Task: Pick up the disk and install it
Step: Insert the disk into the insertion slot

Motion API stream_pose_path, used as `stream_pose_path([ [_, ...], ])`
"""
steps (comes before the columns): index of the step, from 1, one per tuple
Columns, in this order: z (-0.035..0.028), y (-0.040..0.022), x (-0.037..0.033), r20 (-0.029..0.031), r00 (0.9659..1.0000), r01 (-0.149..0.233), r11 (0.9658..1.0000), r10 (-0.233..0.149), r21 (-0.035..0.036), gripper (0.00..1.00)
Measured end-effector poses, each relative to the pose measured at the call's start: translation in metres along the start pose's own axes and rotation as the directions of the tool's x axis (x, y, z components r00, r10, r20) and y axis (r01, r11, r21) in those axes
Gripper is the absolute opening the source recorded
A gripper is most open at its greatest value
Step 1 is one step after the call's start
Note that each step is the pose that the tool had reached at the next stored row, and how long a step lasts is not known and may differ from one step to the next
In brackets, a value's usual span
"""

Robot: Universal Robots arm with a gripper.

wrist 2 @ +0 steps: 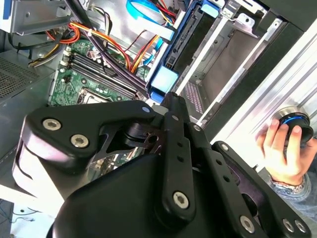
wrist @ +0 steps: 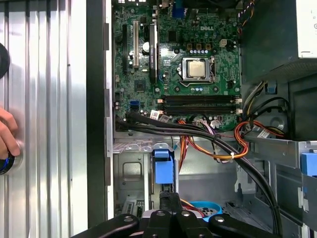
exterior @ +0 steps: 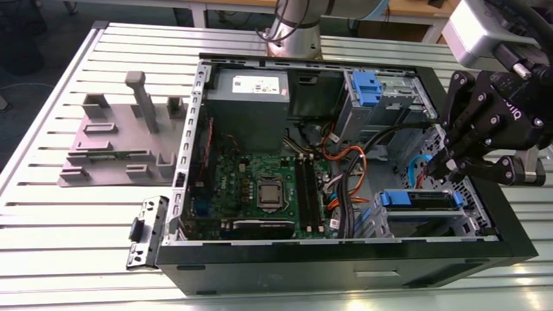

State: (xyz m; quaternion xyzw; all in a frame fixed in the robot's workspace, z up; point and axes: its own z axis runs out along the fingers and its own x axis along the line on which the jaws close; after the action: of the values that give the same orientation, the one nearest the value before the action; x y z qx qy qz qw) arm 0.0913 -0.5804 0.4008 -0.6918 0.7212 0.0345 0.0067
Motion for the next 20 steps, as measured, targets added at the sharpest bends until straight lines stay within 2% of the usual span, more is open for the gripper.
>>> stream_pose_path([
  [20, 0.0049, -0.001, 0.0002, 0.0, 1.0, 0.0, 1.0, 0.0, -0.0001, 0.1],
])
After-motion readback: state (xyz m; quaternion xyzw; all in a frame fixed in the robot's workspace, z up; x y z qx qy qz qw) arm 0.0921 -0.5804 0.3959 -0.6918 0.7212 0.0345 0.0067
